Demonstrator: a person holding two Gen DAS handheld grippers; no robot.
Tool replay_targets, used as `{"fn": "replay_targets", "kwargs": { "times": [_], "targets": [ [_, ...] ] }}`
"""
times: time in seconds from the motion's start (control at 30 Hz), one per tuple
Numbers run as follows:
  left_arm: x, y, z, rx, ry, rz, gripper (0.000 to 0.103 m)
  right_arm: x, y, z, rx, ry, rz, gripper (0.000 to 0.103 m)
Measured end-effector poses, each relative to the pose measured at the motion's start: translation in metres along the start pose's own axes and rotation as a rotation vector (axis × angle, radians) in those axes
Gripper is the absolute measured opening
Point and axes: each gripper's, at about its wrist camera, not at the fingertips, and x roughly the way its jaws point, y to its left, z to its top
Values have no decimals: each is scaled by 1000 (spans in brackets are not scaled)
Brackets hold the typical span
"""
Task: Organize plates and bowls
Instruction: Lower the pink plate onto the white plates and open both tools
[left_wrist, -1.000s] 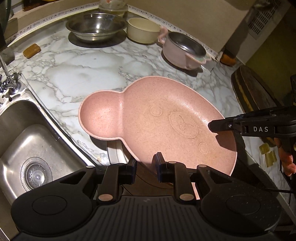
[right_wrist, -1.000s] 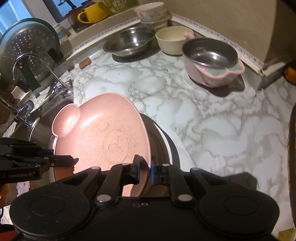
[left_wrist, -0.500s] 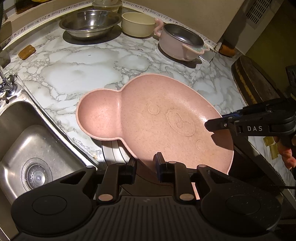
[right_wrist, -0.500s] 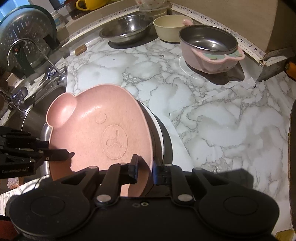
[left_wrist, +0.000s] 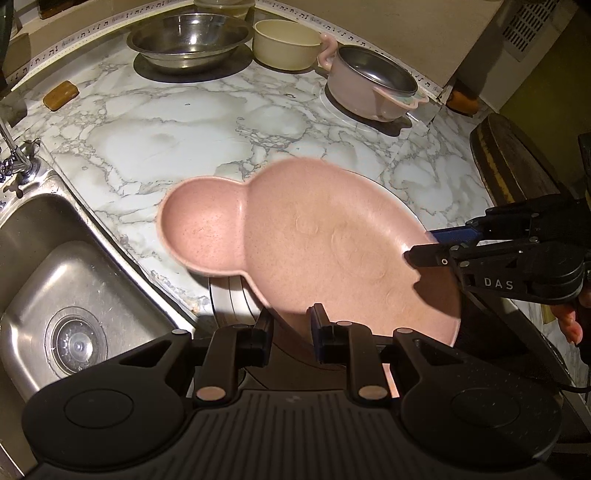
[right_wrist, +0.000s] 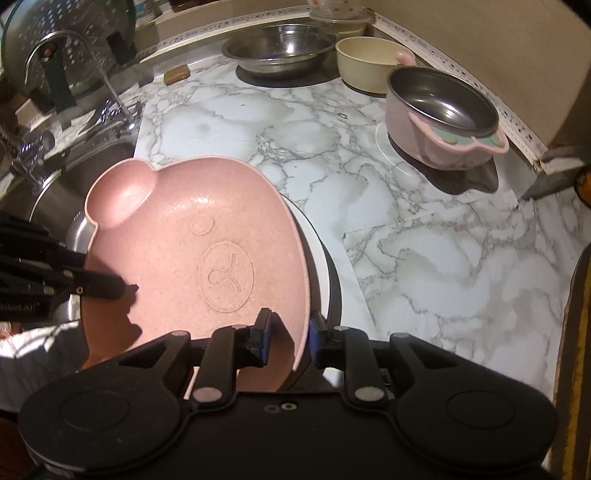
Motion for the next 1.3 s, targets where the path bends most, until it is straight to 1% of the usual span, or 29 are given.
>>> {"fn": "replay_targets", "kwargs": {
  "times": [0.1,0.17,0.3,0.4,0.53,0.57,0.67,0.87,0.93,0.97,1.03,1.07,1.1,1.23,1.3],
  "targets": [
    [-3,1,0,2,-11,10,20,0,2,1,-19,-2,-9,24],
    [-5,1,1,8,-18,22,21,-1,2,1,-22,-8,-7,27],
    [-7,3,1,14,-15,22,21,-2,0,3,-18,-17,-5,30],
    [-11,6,1,9,-21,27,21,-3,0,4,-19,-23,-12,35],
    [-16,10,3,10,-28,20,21,-5,-2,4,-14,-26,-8,36],
    [-16,10,3,11,-27,17,21,-6,-2,5,-15,-29,-6,37],
    [-16,9,3,20,-22,19,27,-8,-2,6,-15,-35,0,40],
    [-27,11,5,40,-49,25,28,-10,0,10,-17,-39,16,41],
    [-29,12,7,41,-56,22,29,-13,2,13,-22,-44,19,44],
    [-30,13,8,41,-60,20,32,-15,3,14,-25,-49,22,46],
    [-32,15,10,37,-74,27,48,-18,5,17,-33,-57,27,49],
    [-34,16,12,33,-85,32,62,-19,5,19,-35,-60,30,49],
    [-37,18,13,30,-102,35,68,-20,6,20,-36,-61,34,50],
    [-44,22,24,21,-129,29,68,-23,8,27,-38,-66,50,54],
    [-47,23,32,28,-146,41,68,-26,7,31,-30,-72,59,57]
  ]
}}
